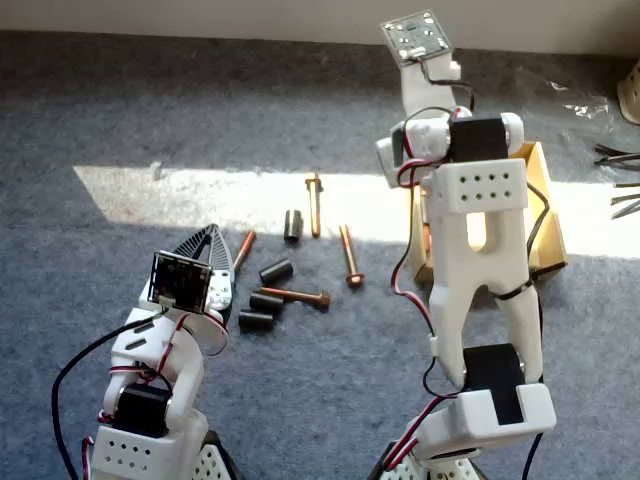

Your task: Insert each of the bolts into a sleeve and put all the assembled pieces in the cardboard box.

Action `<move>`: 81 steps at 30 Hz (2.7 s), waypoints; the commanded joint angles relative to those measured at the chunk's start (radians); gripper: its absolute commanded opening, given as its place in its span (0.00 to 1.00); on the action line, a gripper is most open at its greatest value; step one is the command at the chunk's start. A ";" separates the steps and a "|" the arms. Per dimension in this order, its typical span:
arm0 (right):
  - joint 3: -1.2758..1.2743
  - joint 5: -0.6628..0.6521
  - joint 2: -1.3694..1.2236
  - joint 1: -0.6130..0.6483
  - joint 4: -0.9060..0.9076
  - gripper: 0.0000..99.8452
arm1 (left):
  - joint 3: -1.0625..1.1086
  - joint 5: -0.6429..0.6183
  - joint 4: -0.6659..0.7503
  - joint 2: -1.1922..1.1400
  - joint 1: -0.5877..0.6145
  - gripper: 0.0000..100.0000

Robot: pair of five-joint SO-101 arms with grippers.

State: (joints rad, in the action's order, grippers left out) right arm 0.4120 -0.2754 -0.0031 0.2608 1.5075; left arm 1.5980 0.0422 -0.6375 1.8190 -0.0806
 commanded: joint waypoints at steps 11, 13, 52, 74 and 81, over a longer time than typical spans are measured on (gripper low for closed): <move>-0.125 -0.020 0.186 0.142 0.013 0.06 | -0.028 0.000 0.020 0.008 0.213 0.01; -0.165 -0.064 0.213 0.182 0.001 0.06 | -0.028 0.000 0.020 0.008 0.269 0.01; -1.259 -0.427 0.475 0.627 -0.794 0.09 | -0.064 -0.002 -0.164 0.007 0.433 0.01; -1.205 -0.428 0.225 0.654 -0.911 0.16 | -0.062 -0.002 -0.163 0.007 0.512 0.01; -1.202 -0.430 0.226 0.628 -0.914 0.16 | -0.038 -0.002 -0.146 0.008 0.510 0.01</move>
State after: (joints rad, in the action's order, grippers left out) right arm -0.8385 -0.6928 0.2225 0.9083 0.6145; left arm 1.5719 0.0422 -0.8032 1.8174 0.4212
